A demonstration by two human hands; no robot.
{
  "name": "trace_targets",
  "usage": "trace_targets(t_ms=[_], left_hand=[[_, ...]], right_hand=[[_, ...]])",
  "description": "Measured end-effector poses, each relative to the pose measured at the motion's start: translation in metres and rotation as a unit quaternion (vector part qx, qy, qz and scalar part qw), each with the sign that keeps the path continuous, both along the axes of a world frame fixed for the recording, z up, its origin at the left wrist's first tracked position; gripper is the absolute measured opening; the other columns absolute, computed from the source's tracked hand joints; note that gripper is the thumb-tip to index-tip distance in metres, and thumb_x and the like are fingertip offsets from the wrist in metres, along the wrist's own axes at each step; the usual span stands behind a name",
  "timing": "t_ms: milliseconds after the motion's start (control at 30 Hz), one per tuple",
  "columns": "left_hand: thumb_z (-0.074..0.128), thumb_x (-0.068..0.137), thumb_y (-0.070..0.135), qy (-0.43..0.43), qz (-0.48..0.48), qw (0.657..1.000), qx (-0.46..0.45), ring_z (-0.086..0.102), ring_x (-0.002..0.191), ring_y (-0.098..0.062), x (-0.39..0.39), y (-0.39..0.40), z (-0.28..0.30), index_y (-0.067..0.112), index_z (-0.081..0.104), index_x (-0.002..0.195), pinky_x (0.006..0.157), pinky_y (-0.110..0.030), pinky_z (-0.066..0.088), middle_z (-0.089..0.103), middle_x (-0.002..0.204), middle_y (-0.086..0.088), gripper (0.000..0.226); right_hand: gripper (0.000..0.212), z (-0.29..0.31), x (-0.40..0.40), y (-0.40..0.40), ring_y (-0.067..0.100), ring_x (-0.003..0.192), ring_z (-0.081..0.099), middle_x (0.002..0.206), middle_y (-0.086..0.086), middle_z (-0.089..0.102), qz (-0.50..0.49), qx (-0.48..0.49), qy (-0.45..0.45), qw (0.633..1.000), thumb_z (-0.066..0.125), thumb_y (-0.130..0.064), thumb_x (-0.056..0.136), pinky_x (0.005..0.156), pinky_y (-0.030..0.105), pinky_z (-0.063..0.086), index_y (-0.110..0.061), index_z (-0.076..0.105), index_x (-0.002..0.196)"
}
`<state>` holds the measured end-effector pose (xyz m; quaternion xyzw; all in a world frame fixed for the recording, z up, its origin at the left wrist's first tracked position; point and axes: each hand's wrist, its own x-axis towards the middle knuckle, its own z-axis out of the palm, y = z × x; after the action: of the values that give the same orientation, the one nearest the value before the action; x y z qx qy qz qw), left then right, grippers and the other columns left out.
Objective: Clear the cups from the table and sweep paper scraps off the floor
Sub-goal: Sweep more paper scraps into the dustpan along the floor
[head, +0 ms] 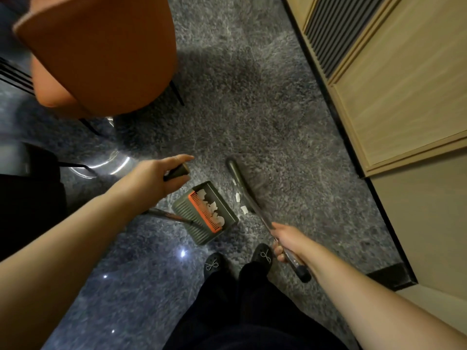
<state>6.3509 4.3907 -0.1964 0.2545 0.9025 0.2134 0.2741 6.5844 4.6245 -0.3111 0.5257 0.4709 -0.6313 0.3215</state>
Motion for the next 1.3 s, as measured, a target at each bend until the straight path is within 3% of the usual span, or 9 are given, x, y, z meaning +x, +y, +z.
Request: trace_targets(t_ms=[133,233,333,533,633,800,900,1067,1300], left_hand=[[0.066,0.090,0.040,-0.014,-0.004,1.000,0.017,0.062,0.076,0.000,0.007,-0.013,-0.004,0.054,0.045,0.135,0.066,-0.019,0.046,0.065,0.102,0.011,0.052],[0.064,0.091,0.041,-0.015,-0.006,1.000,0.017,0.061,0.065,0.004,0.006,-0.022,-0.006,0.055,0.044,0.136,0.056,-0.017,0.047,0.065,0.099,0.011,0.051],[0.064,0.091,0.040,-0.008,-0.003,1.000,0.026,0.056,0.058,0.014,0.005,-0.032,-0.007,0.053,0.044,0.137,0.045,-0.009,0.036,0.063,0.092,0.013,0.051],[0.063,0.092,0.040,-0.010,-0.014,0.999,0.041,0.061,0.072,0.000,0.009,-0.046,-0.011,0.054,0.042,0.138,0.062,-0.023,0.051,0.064,0.104,0.011,0.052],[0.064,0.090,0.042,-0.016,-0.016,0.999,0.039,0.060,0.063,0.002,0.008,-0.053,-0.008,0.058,0.043,0.135,0.056,-0.018,0.047,0.064,0.099,0.014,0.051],[0.068,0.089,0.038,-0.006,-0.088,0.996,0.028,0.052,0.065,0.025,0.004,-0.062,0.003,0.054,0.046,0.134,0.051,-0.005,0.037,0.054,0.083,0.032,0.053],[0.070,0.089,0.033,-0.005,-0.073,0.997,0.035,0.049,0.049,0.021,-0.007,-0.057,0.008,0.044,0.054,0.133,0.044,-0.002,0.035,0.051,0.073,0.033,0.049],[0.067,0.090,0.037,-0.029,-0.071,0.997,0.027,0.045,0.037,-0.003,-0.020,-0.048,0.007,0.056,0.049,0.127,0.038,-0.012,0.034,0.058,0.073,0.023,0.046],[0.068,0.089,0.035,0.005,-0.076,0.996,0.034,0.052,0.050,0.017,-0.010,-0.049,0.009,0.048,0.053,0.132,0.044,-0.001,0.033,0.050,0.074,0.033,0.047]], right_hand=[[0.044,0.005,-0.001,-0.034,0.007,0.030,0.036,0.052,0.001,0.038,0.017,-0.024,0.001,1.000,0.031,-0.012,0.102,0.033,0.014,0.032,-0.031,0.037,0.141],[0.047,0.010,-0.007,-0.052,0.007,0.030,0.035,0.052,0.001,0.039,0.026,-0.036,0.001,0.999,0.031,-0.012,0.102,0.033,0.013,0.031,-0.032,0.033,0.144],[0.049,0.019,-0.005,-0.063,0.007,0.029,0.035,0.053,0.002,0.039,0.044,-0.024,0.003,0.999,0.033,-0.013,0.102,0.033,0.013,0.030,-0.032,0.029,0.147],[0.047,0.046,0.010,-0.061,0.006,0.030,0.033,0.047,0.000,0.039,-0.009,-0.027,0.014,1.000,0.032,-0.012,0.103,0.033,0.012,0.029,-0.032,0.030,0.146],[0.049,0.056,0.017,-0.060,0.006,0.031,0.034,0.050,0.001,0.039,-0.006,-0.006,0.021,1.000,0.033,-0.012,0.102,0.034,0.013,0.029,-0.031,0.029,0.147],[0.051,0.052,0.017,-0.056,0.007,0.029,0.034,0.054,0.004,0.037,-0.014,0.033,0.011,0.999,0.032,-0.011,0.102,0.032,0.013,0.029,-0.030,0.024,0.149],[0.049,0.043,0.012,-0.053,0.007,0.028,0.034,0.053,0.004,0.038,-0.021,0.043,0.000,0.999,0.030,-0.011,0.102,0.032,0.013,0.029,-0.028,0.028,0.148],[0.048,0.028,-0.002,-0.058,0.006,0.027,0.034,0.058,0.005,0.036,-0.029,0.033,-0.016,0.999,0.029,-0.009,0.102,0.032,0.012,0.029,-0.025,0.028,0.147],[0.043,0.031,-0.012,-0.087,0.005,0.027,0.032,0.048,0.001,0.036,0.012,-0.008,0.002,1.000,0.029,-0.007,0.102,0.032,0.010,0.028,-0.018,0.037,0.142]])
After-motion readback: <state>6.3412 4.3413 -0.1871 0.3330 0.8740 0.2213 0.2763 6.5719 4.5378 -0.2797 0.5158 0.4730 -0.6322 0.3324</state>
